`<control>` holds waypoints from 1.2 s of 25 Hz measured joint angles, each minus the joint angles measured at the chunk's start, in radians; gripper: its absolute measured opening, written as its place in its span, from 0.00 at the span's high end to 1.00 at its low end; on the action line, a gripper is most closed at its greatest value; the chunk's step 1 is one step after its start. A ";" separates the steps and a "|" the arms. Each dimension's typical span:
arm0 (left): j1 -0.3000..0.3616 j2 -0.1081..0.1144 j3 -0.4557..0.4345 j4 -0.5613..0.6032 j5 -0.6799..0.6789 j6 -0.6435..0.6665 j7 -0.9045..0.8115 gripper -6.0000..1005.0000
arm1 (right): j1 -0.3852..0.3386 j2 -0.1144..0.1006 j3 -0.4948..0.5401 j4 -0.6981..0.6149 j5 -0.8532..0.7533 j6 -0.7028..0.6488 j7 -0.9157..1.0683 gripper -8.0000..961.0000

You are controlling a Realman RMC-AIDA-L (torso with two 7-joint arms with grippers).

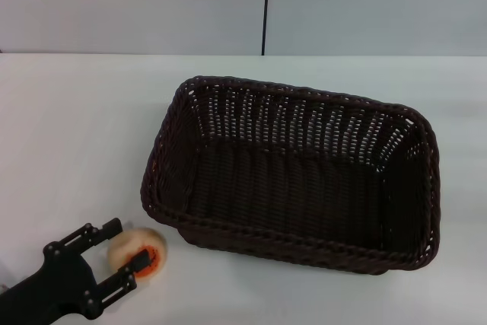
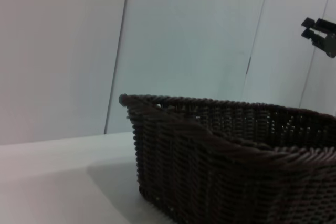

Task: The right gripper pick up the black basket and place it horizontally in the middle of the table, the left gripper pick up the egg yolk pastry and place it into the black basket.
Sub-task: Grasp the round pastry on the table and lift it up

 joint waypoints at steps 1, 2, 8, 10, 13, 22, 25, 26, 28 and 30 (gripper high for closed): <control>0.000 0.000 0.000 0.000 0.000 0.000 0.000 0.32 | 0.000 0.000 0.000 0.000 0.000 0.000 0.000 0.55; -0.003 0.000 0.006 0.000 0.000 -0.008 0.000 0.32 | 0.000 0.000 0.000 0.000 0.000 0.000 0.000 0.55; -0.011 0.001 0.021 -0.001 0.000 -0.042 0.002 0.40 | -0.001 0.000 0.000 0.000 0.000 0.003 -0.001 0.55; -0.011 0.001 0.019 -0.001 -0.002 -0.042 0.002 0.54 | 0.000 0.000 0.000 0.000 -0.002 0.011 -0.001 0.55; -0.010 0.001 0.012 -0.001 -0.008 -0.040 0.002 0.67 | 0.001 0.000 0.000 0.000 -0.003 0.014 -0.001 0.55; -0.009 0.004 -0.009 0.000 -0.009 -0.014 0.002 0.88 | 0.005 0.000 0.000 0.000 -0.001 0.023 -0.001 0.55; -0.003 0.006 -0.106 0.008 -0.011 0.006 0.002 0.89 | 0.001 0.001 0.000 0.010 -0.001 0.027 -0.001 0.55; -0.002 0.006 -0.150 0.009 -0.011 0.006 0.002 0.89 | 0.000 0.000 0.000 0.014 -0.001 0.027 -0.001 0.55; -0.002 0.007 -0.189 0.009 -0.011 0.006 0.002 0.89 | -0.003 0.000 0.004 0.018 0.000 0.027 -0.001 0.55; -0.002 0.007 -0.189 0.009 -0.011 0.006 0.002 0.90 | -0.008 0.000 0.010 0.023 0.000 0.027 -0.001 0.55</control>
